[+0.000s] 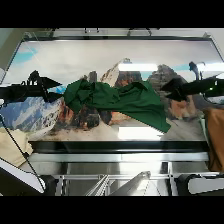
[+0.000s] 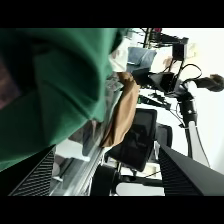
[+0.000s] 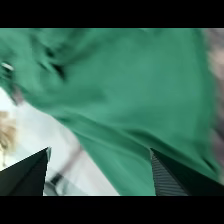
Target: Fold the shirts.
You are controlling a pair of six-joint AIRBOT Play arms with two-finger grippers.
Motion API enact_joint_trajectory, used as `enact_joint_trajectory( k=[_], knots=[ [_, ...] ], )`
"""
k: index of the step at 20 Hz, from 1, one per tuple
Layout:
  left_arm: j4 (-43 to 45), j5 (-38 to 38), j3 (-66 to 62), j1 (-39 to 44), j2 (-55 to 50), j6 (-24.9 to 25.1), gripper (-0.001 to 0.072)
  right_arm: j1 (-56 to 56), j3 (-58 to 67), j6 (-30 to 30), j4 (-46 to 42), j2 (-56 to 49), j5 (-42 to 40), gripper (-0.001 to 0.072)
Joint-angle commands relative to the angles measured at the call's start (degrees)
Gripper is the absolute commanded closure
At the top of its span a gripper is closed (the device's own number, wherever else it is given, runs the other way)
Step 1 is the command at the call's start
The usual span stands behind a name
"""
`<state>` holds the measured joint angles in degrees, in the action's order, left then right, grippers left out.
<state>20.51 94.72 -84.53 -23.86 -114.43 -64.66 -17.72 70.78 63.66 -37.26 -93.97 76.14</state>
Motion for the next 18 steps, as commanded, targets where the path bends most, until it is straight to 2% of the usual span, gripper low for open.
enact_joint_trajectory(
  k=[1,5,8,9,10,11,12,15,18],
  knots=[
    [6.78,-1.03,-0.02,-0.66,-1.46,0.07,-0.0005,-1.29,-4.39,1.40,-6.29,-0.46,-1.60,0.0014],
    [6.95,-6.23,-0.02,1.95,-1.51,0.09,-0.0005,1.86,-7.30,0.85,-5.75,-1.86,-9.64,0.0014],
    [6.99,-9.05,-0.02,5.55,-1.53,0.09,-0.0003,5.40,-7.19,-2.32,0.37,-5.07,-13.66,0.0014],
    [6.97,-10.23,-0.02,6.88,-1.57,0.09,0.0022,6.45,-7.19,-4.20,3.74,-6.16,-14.58,0.0014],
    [6.99,-11.34,-0.02,8.00,-1.62,0.09,0.0141,7.32,-7.08,-6.40,7.87,-7.32,-14.64,0.0049],
    [6.97,-11.85,-0.02,8.76,-1.62,0.09,0.0405,7.98,-7.06,-9.38,12.02,-8.04,-14.19,0.0385],
    [6.58,-11.72,-0.02,9.27,-1.62,0.28,0.0700,8.37,-7.08,-11.96,15.43,-8.26,-13.51,0.0696],
    [-2.62,-5.27,-0.02,9.42,-1.46,1.05,0.0685,8.00,-6.01,-15.17,22.97,-7.63,-8.37,0.0693],
    [-21.68,5.95,-0.02,9.01,1.07,4.35,0.0686,7.30,-5.22,-15.54,26.43,-3.72,-2.84,0.0694]
  ],
)
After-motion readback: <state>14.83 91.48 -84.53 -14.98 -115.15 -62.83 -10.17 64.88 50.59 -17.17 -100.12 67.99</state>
